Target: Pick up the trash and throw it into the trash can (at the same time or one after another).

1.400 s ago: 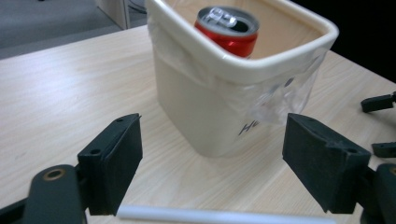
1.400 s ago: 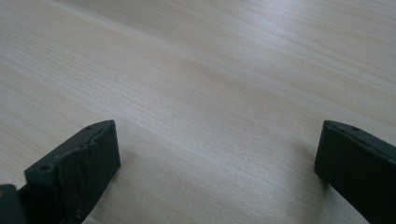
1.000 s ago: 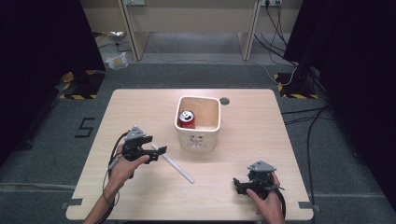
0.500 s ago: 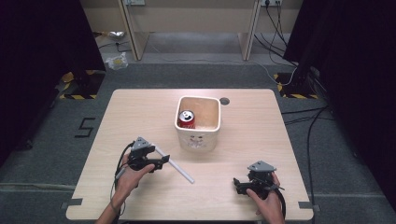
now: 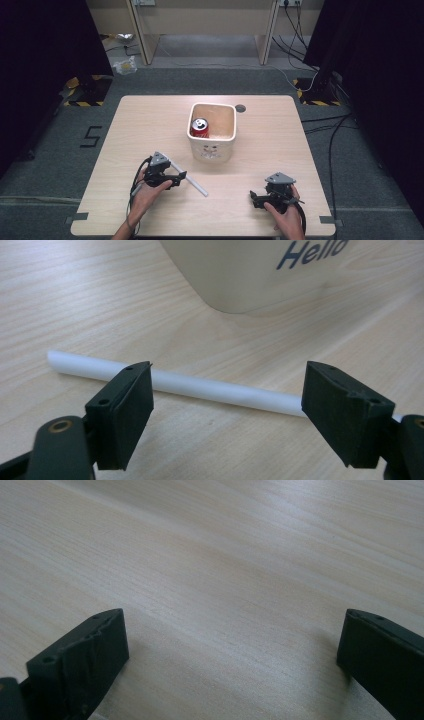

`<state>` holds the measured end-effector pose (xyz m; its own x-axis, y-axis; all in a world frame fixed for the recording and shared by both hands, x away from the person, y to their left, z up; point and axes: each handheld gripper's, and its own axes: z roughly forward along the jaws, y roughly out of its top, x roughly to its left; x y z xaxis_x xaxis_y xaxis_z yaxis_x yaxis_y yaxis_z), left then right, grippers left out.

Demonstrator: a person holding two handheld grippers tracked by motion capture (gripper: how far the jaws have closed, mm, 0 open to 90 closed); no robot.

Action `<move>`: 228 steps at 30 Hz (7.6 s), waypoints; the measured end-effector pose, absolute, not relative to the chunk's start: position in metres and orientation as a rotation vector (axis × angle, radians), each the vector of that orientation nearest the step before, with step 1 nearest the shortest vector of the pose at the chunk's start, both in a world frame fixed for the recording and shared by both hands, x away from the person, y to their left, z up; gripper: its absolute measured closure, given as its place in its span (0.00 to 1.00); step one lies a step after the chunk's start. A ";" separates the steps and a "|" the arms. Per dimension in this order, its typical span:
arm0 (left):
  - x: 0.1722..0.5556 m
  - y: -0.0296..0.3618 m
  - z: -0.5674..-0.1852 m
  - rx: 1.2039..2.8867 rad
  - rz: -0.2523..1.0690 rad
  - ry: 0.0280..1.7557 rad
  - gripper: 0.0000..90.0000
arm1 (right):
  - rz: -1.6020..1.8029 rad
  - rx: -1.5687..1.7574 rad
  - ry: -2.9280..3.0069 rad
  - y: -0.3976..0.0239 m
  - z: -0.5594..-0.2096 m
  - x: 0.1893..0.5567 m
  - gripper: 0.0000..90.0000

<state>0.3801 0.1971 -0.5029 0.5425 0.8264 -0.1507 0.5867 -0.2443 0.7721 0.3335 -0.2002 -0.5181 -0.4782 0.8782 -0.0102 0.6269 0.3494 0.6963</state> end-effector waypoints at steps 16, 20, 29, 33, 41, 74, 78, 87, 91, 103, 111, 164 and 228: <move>0.391 0.178 -0.514 2.016 0.366 1.164 0.22 | 0.898 1.319 2.235 -0.200 -0.518 0.334 0.00; 0.393 0.178 -0.513 2.050 0.398 1.151 0.28 | 0.898 1.321 2.235 -0.200 -0.518 0.333 0.00; 0.395 0.186 -0.515 2.091 0.459 1.122 0.45 | 0.897 1.319 2.235 -0.200 -0.518 0.333 0.00; 0.394 0.193 -0.513 2.101 0.452 1.110 0.56 | 0.898 1.315 2.239 -0.200 -0.518 0.333 0.01; 0.392 0.205 -0.511 2.119 0.437 1.105 0.70 | 0.899 1.318 2.239 -0.200 -0.518 0.333 0.01; 0.401 0.240 -0.505 2.075 0.404 1.166 0.88 | 0.899 1.312 2.243 -0.200 -0.518 0.333 0.01; 0.403 0.246 -0.494 2.041 0.419 1.161 0.88 | 0.899 1.312 2.243 -0.200 -0.518 0.333 0.01; 0.403 0.261 -0.470 1.959 0.445 1.150 0.88 | 0.900 1.312 2.243 -0.200 -0.518 0.333 0.01; 0.403 0.266 -0.460 1.944 0.467 1.141 0.88 | 0.899 1.312 2.243 -0.200 -0.518 0.333 0.00; 0.402 0.267 -0.424 1.949 0.490 1.069 0.88 | 0.899 1.312 2.243 -0.200 -0.518 0.333 0.00; 0.401 0.256 -0.388 1.971 0.538 0.985 0.88 | 0.900 1.312 2.243 -0.200 -0.518 0.333 0.00; 0.473 0.146 -0.330 1.934 0.399 0.841 0.88 | 0.901 1.309 2.242 -0.200 -0.518 0.333 0.00; 0.530 0.041 -0.368 2.032 0.386 0.942 0.86 | 0.900 1.303 2.249 -0.200 -0.518 0.333 0.00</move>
